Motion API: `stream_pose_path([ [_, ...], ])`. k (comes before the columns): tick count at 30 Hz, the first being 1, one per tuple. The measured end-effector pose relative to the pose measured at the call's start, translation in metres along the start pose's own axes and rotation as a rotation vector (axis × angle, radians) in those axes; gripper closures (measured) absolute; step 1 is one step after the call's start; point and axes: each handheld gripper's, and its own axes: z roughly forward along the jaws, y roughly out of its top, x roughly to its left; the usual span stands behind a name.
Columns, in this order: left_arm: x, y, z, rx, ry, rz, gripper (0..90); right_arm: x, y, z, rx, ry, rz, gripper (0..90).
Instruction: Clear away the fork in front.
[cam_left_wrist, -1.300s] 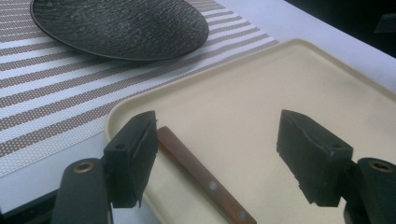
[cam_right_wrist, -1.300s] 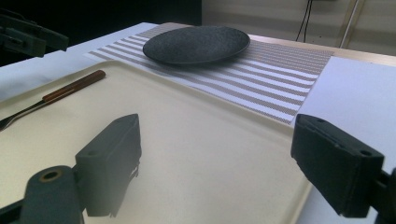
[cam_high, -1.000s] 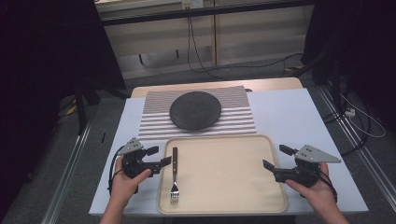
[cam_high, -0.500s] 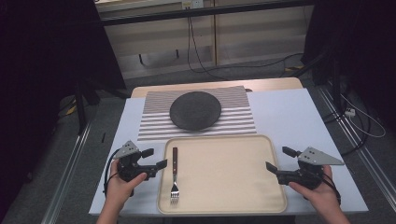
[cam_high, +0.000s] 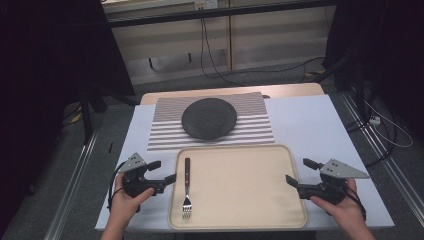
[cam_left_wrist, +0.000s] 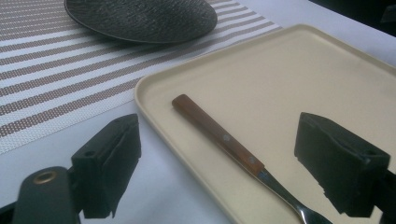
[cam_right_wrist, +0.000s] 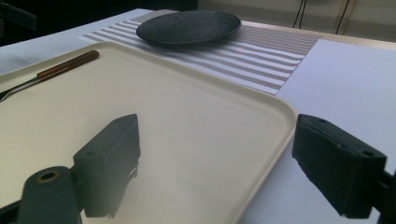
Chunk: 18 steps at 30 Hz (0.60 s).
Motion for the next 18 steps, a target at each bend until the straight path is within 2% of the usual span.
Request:
stream_pose_path([
  [6, 0.0002, -0.0013, -0.0013, -0.002, -0.006, 0.005, 13.4, -0.0017, -0.0012, -0.0007, -0.006, -0.001, 0.01, 15.1],
  [11, 0.0045, -0.0041, -0.0062, -0.006, 0.009, -0.013, 11.9, -0.0028, -0.002, -0.0018, -0.004, -0.002, 0.009, 15.1],
  [14, 0.0052, -0.006, -0.0068, 0.006, 0.015, -0.002, 11.8, -0.004, -0.0024, -0.0032, -0.005, -0.006, 0.013, 15.1],
  [18, 0.0071, -0.0063, -0.0065, 0.001, 0.016, -0.01, 11.3, -0.0052, -0.0024, -0.0045, -0.008, -0.016, 0.014, 15.1],
])
